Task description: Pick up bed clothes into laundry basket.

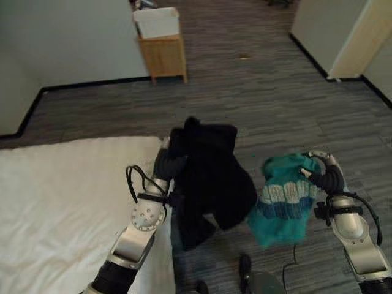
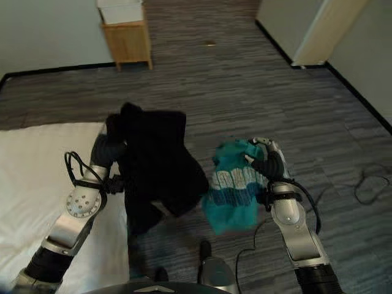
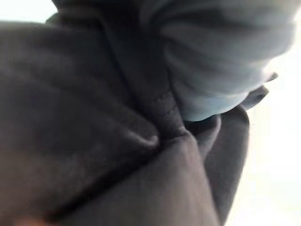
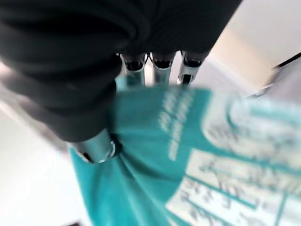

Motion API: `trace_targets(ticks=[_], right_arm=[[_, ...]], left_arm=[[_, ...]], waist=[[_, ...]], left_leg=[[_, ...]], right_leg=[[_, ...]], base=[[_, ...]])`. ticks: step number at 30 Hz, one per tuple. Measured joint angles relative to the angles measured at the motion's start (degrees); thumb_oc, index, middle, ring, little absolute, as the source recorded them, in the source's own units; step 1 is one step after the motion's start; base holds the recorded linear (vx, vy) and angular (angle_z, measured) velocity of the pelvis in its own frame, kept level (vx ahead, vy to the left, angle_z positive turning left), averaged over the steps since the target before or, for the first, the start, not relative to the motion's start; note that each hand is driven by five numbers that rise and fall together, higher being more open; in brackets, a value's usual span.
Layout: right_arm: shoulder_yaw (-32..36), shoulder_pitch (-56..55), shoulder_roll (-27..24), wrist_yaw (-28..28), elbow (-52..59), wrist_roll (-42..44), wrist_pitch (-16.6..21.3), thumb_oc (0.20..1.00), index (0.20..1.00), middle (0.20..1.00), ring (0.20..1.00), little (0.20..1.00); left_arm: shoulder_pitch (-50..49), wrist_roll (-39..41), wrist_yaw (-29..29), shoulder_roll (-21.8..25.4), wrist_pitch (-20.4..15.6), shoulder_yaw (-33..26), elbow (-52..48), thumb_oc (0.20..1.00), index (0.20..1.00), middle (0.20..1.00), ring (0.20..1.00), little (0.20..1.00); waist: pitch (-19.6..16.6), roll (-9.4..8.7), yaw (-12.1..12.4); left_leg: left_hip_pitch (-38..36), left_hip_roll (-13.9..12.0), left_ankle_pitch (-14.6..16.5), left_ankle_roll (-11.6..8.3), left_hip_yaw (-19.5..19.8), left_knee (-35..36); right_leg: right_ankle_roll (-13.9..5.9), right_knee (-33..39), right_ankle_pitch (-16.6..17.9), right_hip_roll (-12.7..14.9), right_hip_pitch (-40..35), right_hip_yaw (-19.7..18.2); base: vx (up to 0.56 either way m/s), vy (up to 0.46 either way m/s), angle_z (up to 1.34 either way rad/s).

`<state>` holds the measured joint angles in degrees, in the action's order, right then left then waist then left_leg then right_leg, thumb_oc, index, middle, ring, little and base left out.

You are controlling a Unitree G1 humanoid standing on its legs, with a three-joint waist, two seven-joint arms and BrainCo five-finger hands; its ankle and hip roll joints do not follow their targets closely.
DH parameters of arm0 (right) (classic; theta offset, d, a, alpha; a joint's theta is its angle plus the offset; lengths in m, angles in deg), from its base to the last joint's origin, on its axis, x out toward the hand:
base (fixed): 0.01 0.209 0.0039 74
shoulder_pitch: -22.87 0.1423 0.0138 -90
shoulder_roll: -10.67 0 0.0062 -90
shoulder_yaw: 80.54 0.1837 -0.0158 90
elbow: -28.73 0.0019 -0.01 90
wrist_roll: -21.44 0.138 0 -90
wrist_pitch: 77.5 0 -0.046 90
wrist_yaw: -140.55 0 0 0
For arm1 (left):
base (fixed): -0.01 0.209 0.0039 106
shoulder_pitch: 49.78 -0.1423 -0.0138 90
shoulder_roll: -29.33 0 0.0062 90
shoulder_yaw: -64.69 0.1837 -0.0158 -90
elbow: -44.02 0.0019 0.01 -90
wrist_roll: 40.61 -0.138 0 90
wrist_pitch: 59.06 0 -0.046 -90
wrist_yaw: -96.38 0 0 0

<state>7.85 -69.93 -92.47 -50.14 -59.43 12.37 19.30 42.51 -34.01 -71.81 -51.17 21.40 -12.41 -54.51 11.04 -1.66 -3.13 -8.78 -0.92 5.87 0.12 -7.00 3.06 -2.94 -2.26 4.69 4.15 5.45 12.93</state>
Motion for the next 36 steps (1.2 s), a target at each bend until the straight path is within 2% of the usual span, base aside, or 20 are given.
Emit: trace_targets(ticks=[5,8,11,15,19,20,21,22,23,24,26,27,28,30,31,32,33,34,35,36], right_arm=[[-0.37,0.02,-4.24,0.2,-5.58,-2.38,-3.32,0.2,0.2,0.2,0.2,0.2],[0.73,0.6,-5.09,0.03,-6.98,-3.95,-3.71,0.2,0.2,0.2,0.2,0.2],[0.88,1.89,-6.63,0.2,-7.63,-4.56,-4.32,0.2,0.2,0.2,0.2,0.2],[0.49,4.49,-6.36,0.91,-8.02,-4.45,-4.66,0.2,0.2,0.2,0.2,0.2],[0.42,6.18,-6.55,1.3,-7.27,-4.45,-4.85,0.2,0.2,0.2,0.2,0.2],[0.39,6.16,-6.31,1.22,-7.3,-4.31,-4.82,0.2,0.2,0.2,0.2,0.2],[0.75,6.22,-3.7,0.94,-8.57,-3.83,-4.69,0.2,0.2,0.2,0.2,0.2],[0.89,6.41,-3.28,0.75,-9.65,-3.69,-5.05,0.2,0.2,0.2,0.2,0.2],[-2.48,6.5,-2.36,1.2,-10.71,-3.38,-5.06,0.2,0.2,0.2,0.2,0.2],[-4.32,7.38,-3.27,1.44,-11.18,-3.39,-4.45,0.2,0.2,0.2,0.2,0.2],[-4.63,7.69,-3.64,1.35,-11.25,-3.37,-4.21,0.2,0.2,0.2,0.2,0.2],[-4.62,7.41,-3.74,1.38,-11.53,-3.38,-4.41,0.2,0.2,0.2,0.2,0.2],[-4.84,7.36,-3.93,1.45,-11.45,-3.38,-4.78,0.2,0.2,0.2,0.2,0.2],[-5.23,6.44,-4.53,1.68,-11.24,-3.45,-5.0,0.2,0.2,0.2,0.2,0.2],[-4.98,2.91,-4.39,1.67,-9.05,-3.49,-5.01,0.2,0.2,0.2,0.2,0.2],[-6.79,2.28,-3.76,1.64,-9.11,-4.08,-5.16,0.2,0.2,0.2,0.2,0.2],[-8.73,2.65,-3.29,2.13,-8.83,-4.64,-5.4,0.2,0.2,0.2,0.2,0.2],[-10.46,2.17,-2.0,2.61,-7.07,-4.69,-5.41,0.2,0.2,0.2,0.2,0.2],[-10.26,1.86,-0.8,2.6,-6.24,-4.69,-5.36,0.2,0.2,0.2,0.2,0.2],[-9.99,2.13,-0.16,2.53,-5.57,-4.68,-5.29,0.2,0.2,0.2,0.2,0.2]], left_arm=[[-6.47,0.12,-1.37,-1.67,2.04,-1.99,5.49,0.2,0.2,0.2,0.2,0.2],[-7.1,0.11,-2.35,-1.89,3.01,-2.11,7.56,0.2,0.2,0.2,0.2,0.2],[-4.28,0.1,-2.78,-3.1,3.5,-1.4,11.91,0.2,0.2,0.2,0.2,0.2],[-0.78,0.27,-3.35,-2.87,3.94,0.4,16.5,0.2,0.2,0.2,0.2,0.2],[-0.45,2.2,-3.37,-2.79,4.01,0.58,16.06,0.2,0.2,0.2,0.2,0.2],[-0.34,2.22,-3.39,-2.52,4.01,0.79,15.92,0.2,0.2,0.2,0.2,0.2],[1.66,2.3,-3.63,-1.29,3.69,1.33,16.13,0.2,0.2,0.2,0.2,0.2],[1.64,2.27,-3.81,-0.77,3.32,1.31,16.37,0.2,0.2,0.2,0.2,0.2],[-1.19,2.27,-3.98,-0.42,3.92,0.93,16.08,0.2,0.2,0.2,0.2,0.2],[-2.22,2.26,-4.19,-0.56,5.08,1.44,16.29,0.2,0.2,0.2,0.2,0.2],[-2.09,2.25,-4.38,-1.13,5.51,2.27,17.06,0.2,0.2,0.2,0.2,0.2],[-1.24,2.25,-4.35,-2.65,5.77,2.2,17.94,0.2,0.2,0.2,0.2,0.2],[-0.39,2.25,-4.42,-3.16,5.91,2.38,18.01,0.2,0.2,0.2,0.2,0.2],[0.09,2.25,-4.82,-3.43,5.88,2.24,17.84,0.2,0.2,0.2,0.2,0.2],[-0.23,2.25,-4.96,-3.13,5.85,3.1,17.77,0.2,0.2,0.2,0.2,0.2],[0.46,2.26,-4.89,-2.96,5.95,2.89,18.03,0.2,0.2,0.2,0.2,0.2],[0.54,2.27,-4.57,-2.83,6.07,3.07,18.06,0.2,0.2,0.2,0.2,0.2],[0.72,2.26,-4.69,-2.16,6.32,3.58,18.11,0.2,0.2,0.2,0.2,0.2],[0.82,2.26,-4.64,-1.51,6.34,4.31,18.11,0.2,0.2,0.2,0.2,0.2],[1.06,2.26,-4.62,-1.2,6.37,5.28,17.75,0.2,0.2,0.2,0.2,0.2]], waist=[[0.07,0.98,1.99],[0.18,1.01,2.0],[0.03,0.96,1.54],[-0.2,-0.15,1.41],[-0.4,-0.44,1.58],[-0.21,-0.42,1.84],[2.06,-3.19,3.99],[3.34,-4.07,6.0],[3.34,-3.61,9.63],[3.21,-1.41,11.44],[3.43,1.22,11.83],[3.18,2.49,11.53],[3.17,2.56,11.46],[2.45,1.6,11.63],[-0.39,1.31,12.68],[-0.36,-1.5,12.49],[-0.13,-1.9,12.26],[0.04,-2.47,9.95],[0.37,-2.15,8.36],[0.57,-0.86,7.11]], left_leg=[[0.93,-1.6,-0.74,-1.57,3.02,1.77],[2.21,-2.46,-1.02,-2.49,6.96,2.02],[1.98,-2.66,-1.13,-2.4,10.37,2.02],[2.88,-1.97,-0.2,-4.31,10.4,-3.81],[3.66,-1.8,-0.14,-4.39,9.08,-6.47],[4.88,-1.44,0.47,-5.85,9.31,-9.78],[19.57,-0.29,1.12,-10.55,6.21,-38.02],[24.68,-1.96,3.57,-8.82,4.18,-43.91],[27.27,-4.11,4.51,-6.71,2.38,-29.66],[28.97,-6.39,1.05,-6.27,0.86,-14.41],[31.71,-7.98,-2.44,-7.5,-1.93,-5.4],[33.89,-8.75,-3.11,-7.43,-4.9,-4.1],[34.25,-8.82,-3.85,-6.31,-6.31,-4.09],[31.61,-8.41,-5.28,-5.48,-4.33,-7.5],[27.42,-7.38,-7.88,-3.92,-4.01,-8.99],[25.66,-5.56,-8.87,-2.98,-6.54,-11.21],[23.43,-5.11,-10.14,-1.12,-7.94,-10.91],[18.23,-2.65,-10.41,1.05,-7.68,-7.23],[15.41,-1.47,-9.41,2.47,-6.9,-5.43],[12.43,-0.96,-8.88,3.26,-6.07,-3.41]], right_leg=[[0.63,3.99,0.62,-1.23,-1.7,4.56],[0.05,2.33,-1.36,-0.8,-1.67,8.23],[0.83,-0.8,-3.93,0.02,-1.98,10.14],[0.66,-0.19,-5.09,0.7,-5.28,10.34],[0.87,-0.64,-4.94,1.01,-5.81,10.16],[1.2,-1.28,-5.72,0.55,-5.67,10.14],[5.79,-4.73,-11.18,0.71,-5.17,10.08],[2.93,-4.97,-12.67,0.88,-5.86,6.99],[3.44,-4.39,-12.79,-0.59,-5.81,3.01],[3.92,-3.13,-12.48,-2.23,-6.24,2.25],[5.28,-2.37,-11.58,-2.45,-7.37,2.98],[4.6,-1.57,-12.06,-2.04,-8.95,2.81],[3.47,-1.37,-12.74,-1.16,-10.06,1.46],[1.2,1.06,-14.25,0.2,-14.46,-2.76],[-1.13,2.21,-15.93,2.21,-17.24,-4.89],[-3.83,-4.45,-16.07,5.03,-16.65,-6.27],[-6.89,-19.27,-15.01,7.07,-10.58,-6.19],[-11.4,-42.84,-5.59,11.1,0.59,-6.98],[-11.75,-49.6,-4.65,13.01,4.02,-6.42],[-11.04,-48.79,-6.25,14.26,6.69,-1.77]], base=[[0.29,-0.063,0.36],[0.43,-0.141,0.64],[0.43,-0.102,0.63],[0.15,-0.059,0.3],[0.28,-0.168,0.02],[0.97,-0.022,0.08],[1.09,0.14,-0.1],[0.77,0.193,-0.83],[0.6,0.123,-1.33],[0.59,0.099,-1.39],[0.52,0.104,-0.65],[0.84,0.165,-0.52],[0.69,0.136,-0.7],[0.63,0.174,-0.97],[0.72,0.268,-1.07],[0.68,0.28,-1.06],[0.58,0.324,-0.44],[0.55,0.297,0.01],[0.64,0.238,0.47],[0.37,0.061,0.41]])
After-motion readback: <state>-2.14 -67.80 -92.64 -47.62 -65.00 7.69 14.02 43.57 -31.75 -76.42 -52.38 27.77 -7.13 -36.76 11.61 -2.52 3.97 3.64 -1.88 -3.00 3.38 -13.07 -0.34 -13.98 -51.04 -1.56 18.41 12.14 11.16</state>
